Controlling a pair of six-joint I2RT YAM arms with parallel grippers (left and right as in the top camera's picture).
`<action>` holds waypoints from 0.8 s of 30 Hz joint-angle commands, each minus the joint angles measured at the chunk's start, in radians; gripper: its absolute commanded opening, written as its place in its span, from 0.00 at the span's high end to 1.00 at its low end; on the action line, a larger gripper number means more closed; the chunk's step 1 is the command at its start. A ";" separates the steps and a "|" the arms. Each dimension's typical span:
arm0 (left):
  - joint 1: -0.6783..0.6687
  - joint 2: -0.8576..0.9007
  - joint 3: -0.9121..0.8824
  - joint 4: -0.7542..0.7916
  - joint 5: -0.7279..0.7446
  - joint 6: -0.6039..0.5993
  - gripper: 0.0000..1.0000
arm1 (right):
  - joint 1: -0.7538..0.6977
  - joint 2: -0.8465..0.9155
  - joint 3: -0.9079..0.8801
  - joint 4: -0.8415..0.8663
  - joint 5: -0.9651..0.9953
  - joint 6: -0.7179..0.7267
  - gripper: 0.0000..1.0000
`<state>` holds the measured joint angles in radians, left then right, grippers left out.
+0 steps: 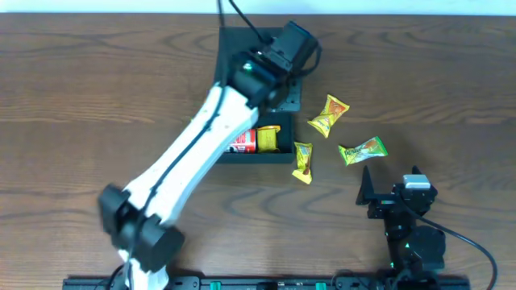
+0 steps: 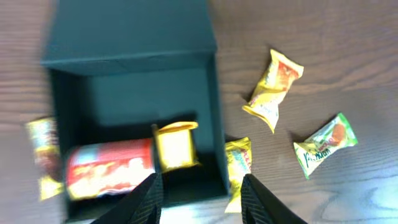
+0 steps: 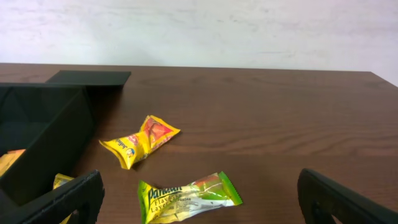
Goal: Pack container
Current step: 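Move the left gripper to the Apollo chocolate cake packet and grasp it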
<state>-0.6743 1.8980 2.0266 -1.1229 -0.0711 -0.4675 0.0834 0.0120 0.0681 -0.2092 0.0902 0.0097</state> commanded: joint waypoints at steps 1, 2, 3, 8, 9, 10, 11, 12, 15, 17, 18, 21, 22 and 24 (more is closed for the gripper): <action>0.029 -0.137 0.046 -0.060 -0.139 0.026 0.51 | -0.006 -0.005 -0.003 0.000 0.010 -0.015 0.01; 0.044 -0.165 0.045 -0.085 -0.164 0.026 0.50 | -0.006 -0.005 -0.003 0.000 0.010 -0.015 0.01; 0.069 -0.198 0.045 -0.119 -0.180 0.025 0.50 | -0.006 -0.005 -0.003 0.000 0.010 -0.015 0.01; 0.191 -0.276 0.014 -0.215 -0.179 -0.011 0.50 | -0.006 -0.005 -0.003 0.000 0.010 -0.015 0.01; 0.211 -0.280 0.005 -0.222 -0.179 -0.011 0.50 | -0.006 -0.005 -0.003 0.000 0.010 -0.015 0.01; 0.232 -0.282 -0.005 -0.228 -0.172 -0.011 0.49 | -0.006 -0.005 -0.003 0.000 0.010 -0.015 0.01; 0.251 -0.282 -0.019 -0.230 -0.172 -0.011 0.48 | -0.006 -0.005 -0.003 0.000 0.010 -0.015 0.01; 0.264 -0.282 -0.034 -0.228 -0.171 -0.011 0.47 | -0.006 -0.005 -0.003 0.000 0.010 -0.015 0.01; 0.307 -0.282 -0.111 -0.206 -0.129 -0.011 0.46 | -0.006 -0.005 -0.003 0.000 0.010 -0.015 0.01; 0.342 -0.284 -0.198 -0.172 -0.067 -0.011 0.46 | -0.006 -0.005 -0.003 0.000 0.010 -0.015 0.01; 0.356 -0.286 -0.235 -0.156 -0.055 -0.012 0.46 | -0.006 -0.005 -0.003 0.000 0.010 -0.015 0.01; 0.389 -0.308 -0.330 -0.106 -0.050 -0.012 0.47 | -0.006 -0.005 -0.003 0.000 0.010 -0.015 0.01; 0.399 -0.320 -0.356 -0.090 -0.049 -0.012 0.47 | -0.006 -0.005 -0.003 0.000 0.010 -0.015 0.01; 0.422 -0.358 -0.412 -0.056 -0.042 -0.011 0.47 | -0.006 -0.005 -0.003 0.000 0.010 -0.015 0.01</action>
<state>-0.2798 1.6005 1.6615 -1.1992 -0.1349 -0.4740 0.0834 0.0120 0.0681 -0.2092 0.0906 0.0097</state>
